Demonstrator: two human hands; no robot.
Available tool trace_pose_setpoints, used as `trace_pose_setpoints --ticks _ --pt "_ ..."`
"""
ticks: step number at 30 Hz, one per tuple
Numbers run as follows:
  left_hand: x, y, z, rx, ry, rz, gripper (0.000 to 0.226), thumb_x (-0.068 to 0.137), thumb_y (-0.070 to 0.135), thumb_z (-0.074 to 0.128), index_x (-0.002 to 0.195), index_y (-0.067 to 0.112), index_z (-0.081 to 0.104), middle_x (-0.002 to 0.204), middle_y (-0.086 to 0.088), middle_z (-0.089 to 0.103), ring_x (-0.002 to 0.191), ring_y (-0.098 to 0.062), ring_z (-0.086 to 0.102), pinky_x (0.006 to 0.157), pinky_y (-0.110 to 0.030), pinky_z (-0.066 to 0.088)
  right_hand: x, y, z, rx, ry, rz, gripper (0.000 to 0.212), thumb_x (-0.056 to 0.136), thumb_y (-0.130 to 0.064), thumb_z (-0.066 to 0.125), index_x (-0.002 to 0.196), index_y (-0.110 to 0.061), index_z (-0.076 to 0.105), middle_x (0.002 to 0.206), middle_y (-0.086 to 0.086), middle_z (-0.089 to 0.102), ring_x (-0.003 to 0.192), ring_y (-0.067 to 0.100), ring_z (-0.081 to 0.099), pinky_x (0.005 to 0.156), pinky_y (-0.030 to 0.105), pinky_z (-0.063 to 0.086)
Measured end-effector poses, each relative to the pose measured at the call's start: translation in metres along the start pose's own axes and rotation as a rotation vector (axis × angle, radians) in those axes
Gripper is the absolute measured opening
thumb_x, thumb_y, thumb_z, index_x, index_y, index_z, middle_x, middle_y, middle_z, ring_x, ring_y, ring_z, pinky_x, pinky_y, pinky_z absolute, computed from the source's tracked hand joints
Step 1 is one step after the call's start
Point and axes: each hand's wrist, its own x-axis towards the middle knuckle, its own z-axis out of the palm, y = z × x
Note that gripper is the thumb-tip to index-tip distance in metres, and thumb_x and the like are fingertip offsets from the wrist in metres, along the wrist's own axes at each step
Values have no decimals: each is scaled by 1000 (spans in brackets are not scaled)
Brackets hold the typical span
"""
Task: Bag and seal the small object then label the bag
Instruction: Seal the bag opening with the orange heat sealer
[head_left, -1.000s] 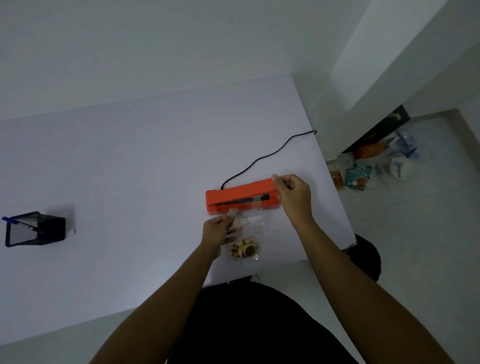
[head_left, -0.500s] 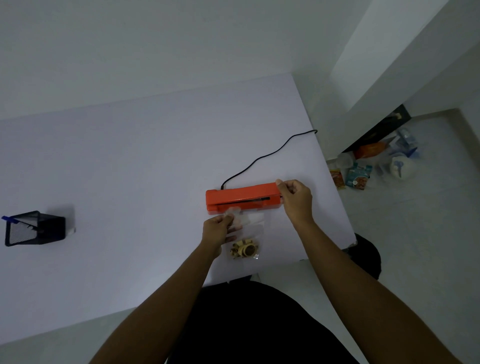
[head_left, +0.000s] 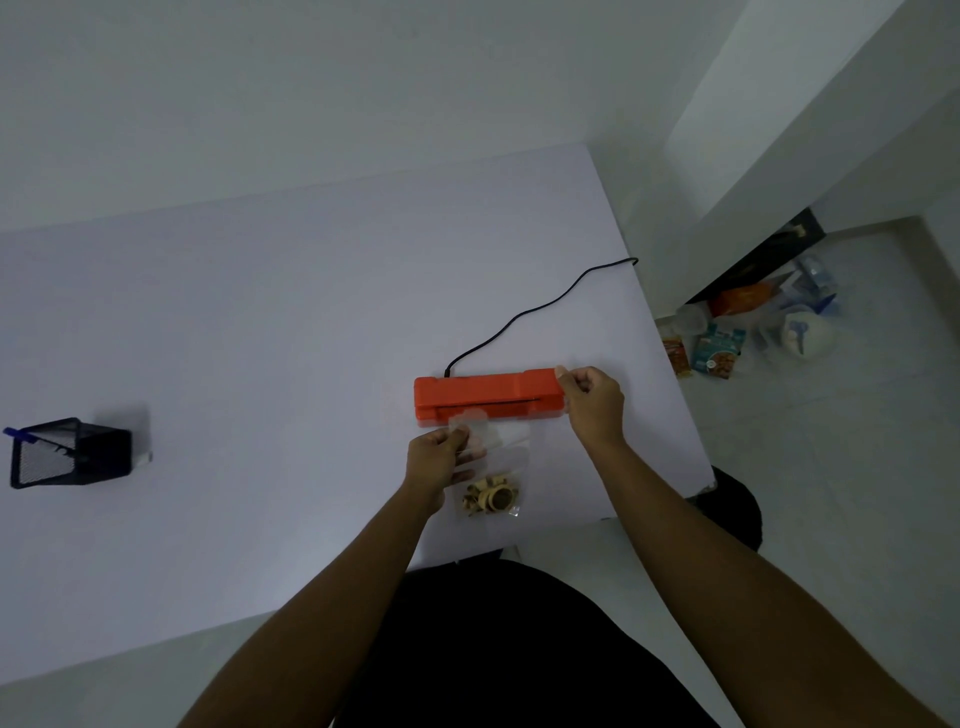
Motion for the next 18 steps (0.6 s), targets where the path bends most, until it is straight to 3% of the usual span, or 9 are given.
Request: trace_pose_setpoints --ticks 10,18 --pt "1 -1 -1 -4 -1 -7 20 96 21 60 102 3 66 91 -11 73 82 -23 74 78 -44 58 1 6 2 -44 -1 1 37 92 -35 66 69 -7 59 64 3 58 57 11 50 54 19 39" --pt "-1 1 0 3 9 -9 18 96 20 60 100 4 66 83 -7 72 69 -16 74 70 -39 60 2 6 3 -85 19 -49 42 93 -33 66 58 -21 46 56 -7 49 51 5 43 51 20 35"
